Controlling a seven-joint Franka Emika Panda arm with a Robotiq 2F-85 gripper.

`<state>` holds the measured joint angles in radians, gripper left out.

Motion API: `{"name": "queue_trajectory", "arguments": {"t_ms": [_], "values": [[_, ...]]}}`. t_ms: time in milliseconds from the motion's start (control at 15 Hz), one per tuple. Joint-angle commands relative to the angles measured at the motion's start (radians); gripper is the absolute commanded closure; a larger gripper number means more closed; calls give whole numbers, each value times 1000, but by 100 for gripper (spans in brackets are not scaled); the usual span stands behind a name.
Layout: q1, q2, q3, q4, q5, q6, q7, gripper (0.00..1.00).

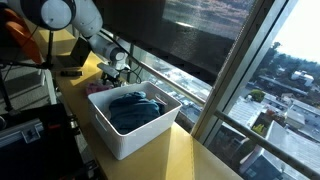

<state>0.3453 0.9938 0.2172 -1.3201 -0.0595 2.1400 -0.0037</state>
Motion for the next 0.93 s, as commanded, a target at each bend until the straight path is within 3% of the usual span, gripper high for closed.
{"name": "queue_trajectory", "arguments": {"t_ms": [0, 467, 600, 867], "values": [[-15, 18, 6, 41, 41, -32, -24, 42], [-102, -62, -1, -34, 100, -19, -28, 95], [-136, -90, -5, -57, 120, -14, -30, 100], [-202, -173, -4, -119, 161, -11, -45, 98]]}}
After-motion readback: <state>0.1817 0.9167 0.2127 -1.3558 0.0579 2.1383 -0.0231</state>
